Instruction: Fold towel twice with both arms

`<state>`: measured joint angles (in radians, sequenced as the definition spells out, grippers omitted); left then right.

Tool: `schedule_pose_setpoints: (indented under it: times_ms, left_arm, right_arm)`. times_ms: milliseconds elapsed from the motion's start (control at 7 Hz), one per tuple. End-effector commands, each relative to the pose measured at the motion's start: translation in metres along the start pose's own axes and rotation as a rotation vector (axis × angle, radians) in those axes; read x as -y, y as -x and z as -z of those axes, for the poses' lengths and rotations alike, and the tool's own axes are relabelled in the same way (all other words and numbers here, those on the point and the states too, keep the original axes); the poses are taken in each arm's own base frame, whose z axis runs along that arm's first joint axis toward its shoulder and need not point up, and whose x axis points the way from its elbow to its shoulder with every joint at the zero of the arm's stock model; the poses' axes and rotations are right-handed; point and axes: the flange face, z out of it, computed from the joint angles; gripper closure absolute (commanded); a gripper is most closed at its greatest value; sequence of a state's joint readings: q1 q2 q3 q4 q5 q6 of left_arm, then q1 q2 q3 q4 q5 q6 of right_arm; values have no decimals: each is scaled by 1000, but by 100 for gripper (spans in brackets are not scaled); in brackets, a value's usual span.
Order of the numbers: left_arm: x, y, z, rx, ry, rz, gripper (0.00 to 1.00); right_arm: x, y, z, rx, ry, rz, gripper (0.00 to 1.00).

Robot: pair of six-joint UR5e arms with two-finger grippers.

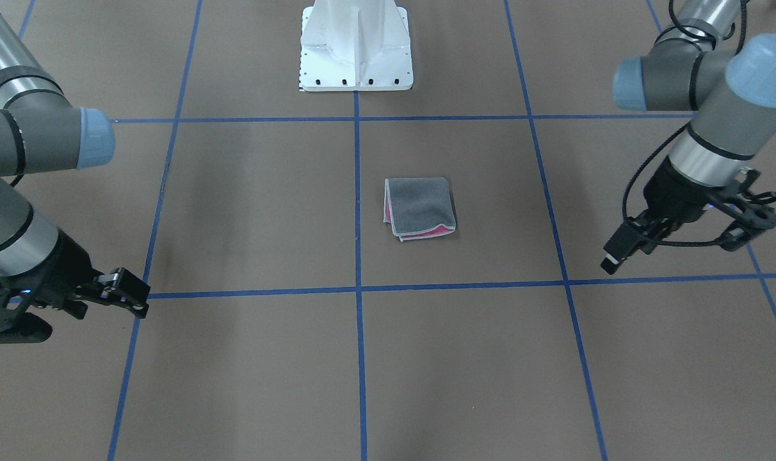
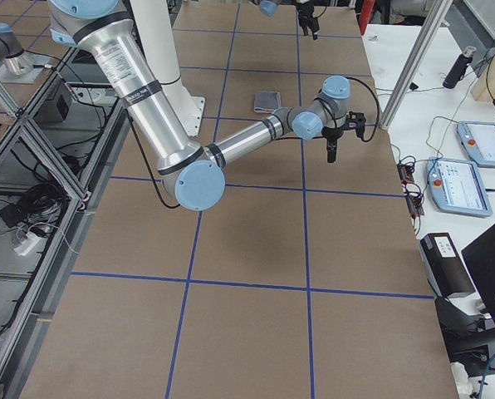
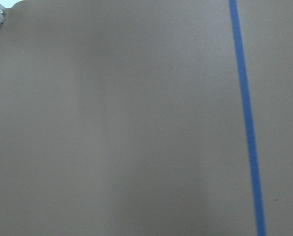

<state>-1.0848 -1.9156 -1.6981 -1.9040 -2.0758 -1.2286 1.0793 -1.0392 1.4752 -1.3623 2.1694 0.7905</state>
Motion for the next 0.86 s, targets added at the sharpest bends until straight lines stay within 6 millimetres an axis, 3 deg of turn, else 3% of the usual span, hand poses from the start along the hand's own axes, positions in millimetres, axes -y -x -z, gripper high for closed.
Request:
schedule_pose_setpoints:
  times_ms: [0, 143, 286, 429, 571, 714]
  left_arm:
    - [48, 134, 10, 165, 15, -374, 0]
    - [52, 141, 16, 164, 18, -360, 0]
    - [43, 169, 28, 119, 27, -365, 0]
    - [33, 202, 19, 101, 43, -388, 0]
    - [29, 220, 12, 99, 39, -397, 0]
    - [31, 236, -4, 115, 51, -385, 0]
  right_arm:
    - [7, -118, 12, -103, 24, 196, 1]
    - [0, -153, 26, -100, 17, 172, 1]
    - [-3, -156, 27, -114, -1, 122, 1]
    - [-13, -177, 19, -139, 0, 112, 0]
    - [-20, -191, 14, -124, -37, 139, 0]
    - [-29, -188, -2, -126, -13, 148, 1]
